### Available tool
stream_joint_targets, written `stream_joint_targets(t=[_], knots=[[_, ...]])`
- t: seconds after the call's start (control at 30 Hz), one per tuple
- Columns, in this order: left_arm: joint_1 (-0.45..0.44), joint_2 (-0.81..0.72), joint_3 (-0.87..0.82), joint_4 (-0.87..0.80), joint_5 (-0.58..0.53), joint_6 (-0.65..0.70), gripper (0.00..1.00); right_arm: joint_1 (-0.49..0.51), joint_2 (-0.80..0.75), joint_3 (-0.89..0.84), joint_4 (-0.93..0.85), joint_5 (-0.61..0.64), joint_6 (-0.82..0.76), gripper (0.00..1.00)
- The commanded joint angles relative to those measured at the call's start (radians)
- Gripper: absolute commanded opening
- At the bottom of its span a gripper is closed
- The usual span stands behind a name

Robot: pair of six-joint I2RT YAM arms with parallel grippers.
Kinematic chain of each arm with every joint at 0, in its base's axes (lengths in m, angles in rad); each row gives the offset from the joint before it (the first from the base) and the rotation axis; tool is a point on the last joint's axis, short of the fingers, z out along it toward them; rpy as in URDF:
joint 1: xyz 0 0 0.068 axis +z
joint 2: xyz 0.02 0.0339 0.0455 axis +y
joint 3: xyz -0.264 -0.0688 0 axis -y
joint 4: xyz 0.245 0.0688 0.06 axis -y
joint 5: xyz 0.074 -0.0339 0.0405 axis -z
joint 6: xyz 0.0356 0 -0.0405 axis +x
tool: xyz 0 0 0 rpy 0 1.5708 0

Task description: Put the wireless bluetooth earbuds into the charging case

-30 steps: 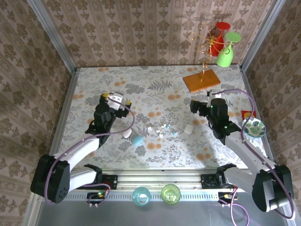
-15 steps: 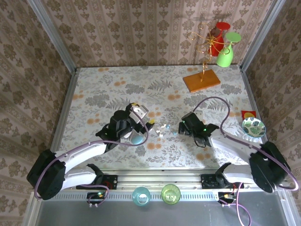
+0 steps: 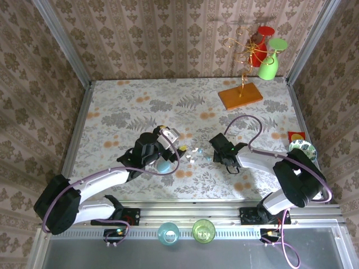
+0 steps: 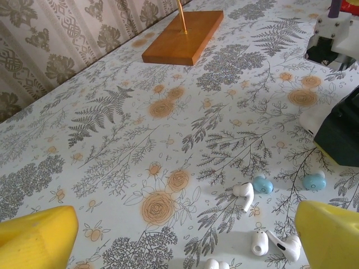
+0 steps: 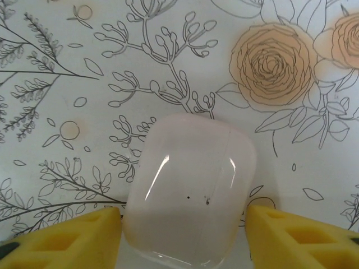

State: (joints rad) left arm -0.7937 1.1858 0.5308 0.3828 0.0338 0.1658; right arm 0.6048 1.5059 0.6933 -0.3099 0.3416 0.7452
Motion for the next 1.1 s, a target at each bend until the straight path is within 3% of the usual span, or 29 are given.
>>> stream_joint_targets(t=[0.0, 0.17, 0.33, 0.5, 0.73, 0.93, 1.07], knots=[[-0.009, 0.011, 0.023, -0.020, -0.010, -0.001, 1.00, -0.003, 0.017, 0.015, 0.015, -0.002, 0.019, 0.54], [-0.012, 0.008, 0.026, -0.020, -0.014, -0.014, 1.00, -0.004, 0.004, 0.014, 0.005, -0.004, -0.002, 0.44], [-0.012, 0.004, 0.030, -0.025, -0.022, -0.039, 1.00, -0.004, -0.038, 0.018, 0.007, -0.005, -0.089, 0.43], [0.000, -0.007, 0.051, -0.063, -0.009, -0.091, 1.00, -0.004, -0.098, 0.013, 0.079, -0.097, -0.289, 0.42], [0.092, -0.050, 0.070, -0.115, 0.140, -0.266, 1.00, -0.004, -0.155, 0.039, 0.152, -0.290, -0.591, 0.42], [0.193, -0.097, 0.136, -0.351, 0.248, -0.501, 1.00, 0.000, -0.163, 0.076, 0.177, -0.433, -0.794, 0.44], [0.226, -0.114, 0.174, -0.469, 0.338, -0.585, 1.00, 0.000, -0.168, 0.086, 0.191, -0.498, -0.904, 0.43]])
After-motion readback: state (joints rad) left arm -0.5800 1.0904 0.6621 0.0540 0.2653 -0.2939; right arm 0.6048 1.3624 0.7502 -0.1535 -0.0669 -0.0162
